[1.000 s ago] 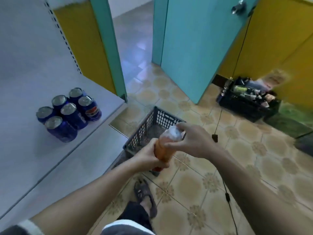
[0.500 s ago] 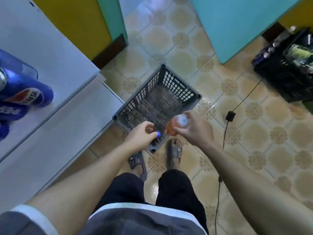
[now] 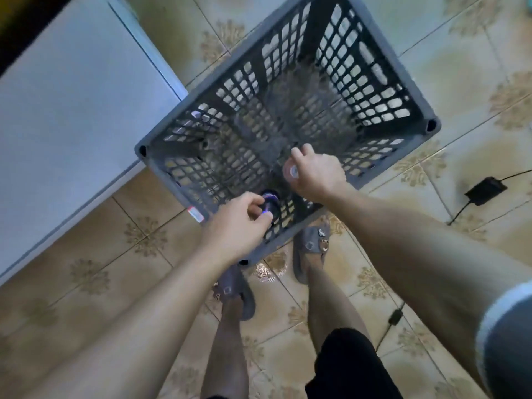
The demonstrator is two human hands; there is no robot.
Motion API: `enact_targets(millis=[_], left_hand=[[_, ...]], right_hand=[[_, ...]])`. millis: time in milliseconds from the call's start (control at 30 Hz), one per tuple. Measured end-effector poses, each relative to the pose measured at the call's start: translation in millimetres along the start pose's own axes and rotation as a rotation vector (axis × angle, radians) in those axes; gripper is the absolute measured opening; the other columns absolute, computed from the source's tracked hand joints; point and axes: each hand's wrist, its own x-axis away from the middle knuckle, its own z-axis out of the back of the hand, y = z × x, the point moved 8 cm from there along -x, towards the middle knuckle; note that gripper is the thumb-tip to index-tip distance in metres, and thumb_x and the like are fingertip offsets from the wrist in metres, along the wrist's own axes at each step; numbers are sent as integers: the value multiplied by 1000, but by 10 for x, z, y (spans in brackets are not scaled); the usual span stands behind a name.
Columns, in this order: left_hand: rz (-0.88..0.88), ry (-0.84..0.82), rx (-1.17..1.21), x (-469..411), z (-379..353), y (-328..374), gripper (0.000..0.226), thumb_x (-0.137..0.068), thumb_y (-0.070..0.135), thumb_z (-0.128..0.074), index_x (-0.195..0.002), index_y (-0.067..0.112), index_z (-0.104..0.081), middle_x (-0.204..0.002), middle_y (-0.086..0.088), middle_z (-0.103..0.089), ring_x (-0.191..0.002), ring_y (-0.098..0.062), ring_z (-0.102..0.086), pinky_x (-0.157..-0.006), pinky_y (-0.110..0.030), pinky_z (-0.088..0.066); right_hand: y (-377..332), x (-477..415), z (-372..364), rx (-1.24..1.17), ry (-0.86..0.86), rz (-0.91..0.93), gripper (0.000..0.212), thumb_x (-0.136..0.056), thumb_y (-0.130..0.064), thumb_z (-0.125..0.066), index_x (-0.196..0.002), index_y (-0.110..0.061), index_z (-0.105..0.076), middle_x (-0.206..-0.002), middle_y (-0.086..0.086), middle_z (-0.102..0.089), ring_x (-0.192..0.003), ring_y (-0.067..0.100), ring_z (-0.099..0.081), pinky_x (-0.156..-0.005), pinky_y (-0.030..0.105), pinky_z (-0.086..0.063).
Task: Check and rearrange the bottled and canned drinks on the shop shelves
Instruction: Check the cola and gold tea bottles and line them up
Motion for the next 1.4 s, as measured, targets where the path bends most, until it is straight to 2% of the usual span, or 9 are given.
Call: enact_targets(millis=[100, 367, 500, 600, 800, 933, 1233, 1300, 1400], left_hand=[[52, 21, 67, -105, -143, -185, 24, -94, 34, -62, -117, 27, -63, -89, 24, -60, -89, -7, -63, -93, -33, -50], [78, -22, 79, 58, -277, -251, 27, -97, 35, -58, -123, 29, -60, -102, 21, -62, -108, -12, -58, -97, -38, -48], [57, 66, 47, 350, 23, -182, 29, -96, 41, -57, -122, 31, -59, -117, 13, -64, -111, -14, -59, -95, -38, -48], [32, 126, 18, 745, 329, -63, 33, -97, 46, -54, -127, 32, -57, -120, 12, -61, -110, -15, -58, -90, -36, -49], [-141, 244, 64, 2024, 1075, 335, 30, -94, 47, -56, -121, 34, -58, -100, 21, -61, -101, -13, -61, -91, -37, -51], [-312, 346, 32, 3241, 1657, 431, 34, -96, 47, -54, -128, 35, -55, -108, 17, -62, -101, -9, -60, -85, -29, -50], [-608, 685, -41, 6291, 3053, -185, 35, -93, 53, -54, -125, 39, -56, -107, 23, -63, -94, -2, -61, -82, -28, -52], [-634, 772, -55, 6821, 3371, -386, 30, -94, 53, -55, -121, 41, -56, -97, 25, -59, -84, 4, -56, -71, -21, -44], [-654, 918, -23, 7504, 3819, -737, 24, -93, 52, -56, -116, 42, -57, -100, 24, -63, -87, 2, -59, -77, -23, -48]], right_hand=[[-25, -218, -375, 18, -62, -13, 31, -99, -26, -51, -126, -10, -46, -125, 16, -53, -106, 41, -66, -71, 41, -42], [-97, -180, -618, 7, -148, -52, 39, -95, -18, -57, -130, -9, -42, -132, 14, -48, -115, 37, -63, -74, 39, -40], [19, 39, -131, -74, -122, -147, 45, -97, -36, -54, -132, -8, -45, -131, 15, -52, -118, 39, -59, -85, 41, -45], [24, 328, 432, -81, -96, -176, 59, -94, -53, -60, -134, -11, -47, -128, 13, -57, -115, 36, -59, -81, 39, -43], [-280, 1328, 2003, -27, 68, -211, 51, -96, -51, -60, -129, -13, -50, -117, 9, -63, -101, 29, -62, -76, 37, -52], [-1030, 2298, 3161, -60, 241, -168, 41, -95, -51, -62, -116, -17, -54, -104, 3, -64, -88, 24, -59, -73, 35, -52], [-3662, 4881, 5211, 109, 651, 169, 54, -94, -55, -56, -140, -27, -49, -134, -1, -63, -120, 25, -59, -86, 33, -45], [-4193, 5357, 5513, 107, 721, 245, 53, -92, -59, -56, -137, -31, -52, -132, -3, -64, -120, 24, -59, -86, 33, -44], [-4978, 6037, 5867, 72, 826, 404, 44, -91, -59, -59, -127, -34, -58, -116, -11, -70, -112, 19, -62, -85, 32, -43]])
